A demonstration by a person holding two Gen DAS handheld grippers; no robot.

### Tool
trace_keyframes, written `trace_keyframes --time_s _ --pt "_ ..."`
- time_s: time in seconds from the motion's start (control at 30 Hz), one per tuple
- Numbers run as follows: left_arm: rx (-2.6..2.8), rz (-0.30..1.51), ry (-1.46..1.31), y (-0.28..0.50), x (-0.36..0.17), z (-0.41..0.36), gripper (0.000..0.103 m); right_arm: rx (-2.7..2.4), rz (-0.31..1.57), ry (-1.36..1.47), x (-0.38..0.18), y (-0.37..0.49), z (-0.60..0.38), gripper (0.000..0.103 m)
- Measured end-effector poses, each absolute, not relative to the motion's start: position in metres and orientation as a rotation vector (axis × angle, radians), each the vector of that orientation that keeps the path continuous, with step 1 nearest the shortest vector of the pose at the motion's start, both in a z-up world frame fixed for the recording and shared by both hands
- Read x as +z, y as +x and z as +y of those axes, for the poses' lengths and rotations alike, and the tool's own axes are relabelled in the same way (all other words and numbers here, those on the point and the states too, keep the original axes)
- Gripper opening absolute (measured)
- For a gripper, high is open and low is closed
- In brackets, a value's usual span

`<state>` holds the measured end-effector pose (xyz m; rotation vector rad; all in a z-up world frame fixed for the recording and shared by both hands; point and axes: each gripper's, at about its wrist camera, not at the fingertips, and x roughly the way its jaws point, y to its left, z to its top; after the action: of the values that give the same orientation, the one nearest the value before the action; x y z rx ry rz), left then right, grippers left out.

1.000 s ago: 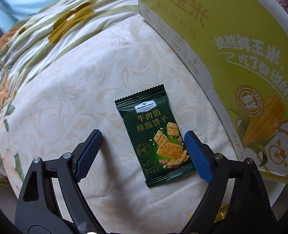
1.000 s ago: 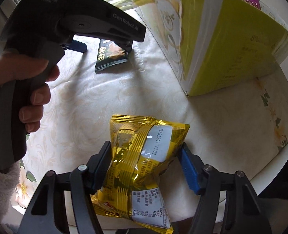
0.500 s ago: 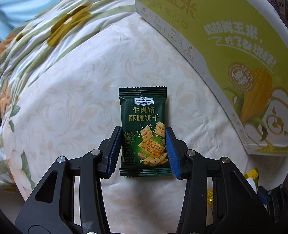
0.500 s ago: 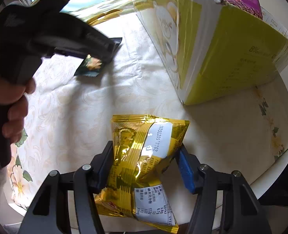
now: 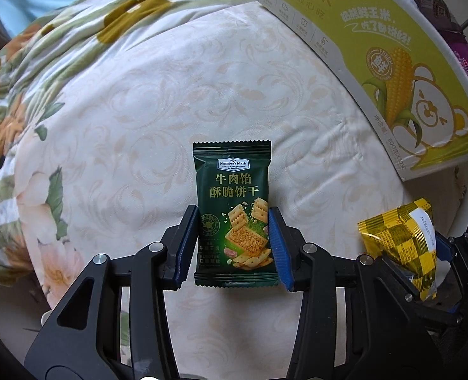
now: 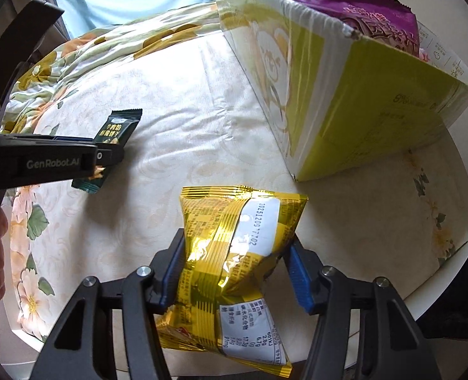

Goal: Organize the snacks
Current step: 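Drop the green packet into the box with the left tool while the right tool drops the gold bag in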

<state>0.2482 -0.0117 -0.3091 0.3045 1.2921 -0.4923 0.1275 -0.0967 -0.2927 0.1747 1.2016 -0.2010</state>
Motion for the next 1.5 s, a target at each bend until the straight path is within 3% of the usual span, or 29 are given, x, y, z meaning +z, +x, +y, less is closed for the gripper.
trace_keyframes --time_s 0.2,0.47,0.8,1.07,1.4,1.47,1.5 --pt "-0.508 1.237 0.252 0.240 -0.266 0.012 0.040 -0.201 1.138 0.178 -0.270 0.127 -0.091 0.054" --pt "-0.579 1.098 0.173 0.236 -0.175 0.029 0.040 -0.182 0.951 0.202 -0.178 0.126 -0.088 0.053" --pt "-0.653 0.962 0.121 0.248 -0.092 -0.024 0.040 -0.193 0.780 0.237 -0.095 0.136 -0.157 0.053" --pt "-0.625 0.943 0.085 0.245 -0.077 -0.122 0.040 -0.176 0.762 0.245 -0.075 0.147 -0.258 0.053" --pt "-0.600 0.995 0.103 0.243 -0.106 -0.268 0.040 -0.122 0.785 0.213 -0.080 0.161 -0.361 0.053" --pt "-0.606 1.038 0.099 0.242 -0.120 -0.288 0.042 -0.110 0.803 0.209 -0.085 0.164 -0.375 0.053" --pt "-0.598 1.053 0.103 0.240 -0.127 -0.295 0.048 -0.104 0.810 0.206 -0.087 0.165 -0.379 0.053"
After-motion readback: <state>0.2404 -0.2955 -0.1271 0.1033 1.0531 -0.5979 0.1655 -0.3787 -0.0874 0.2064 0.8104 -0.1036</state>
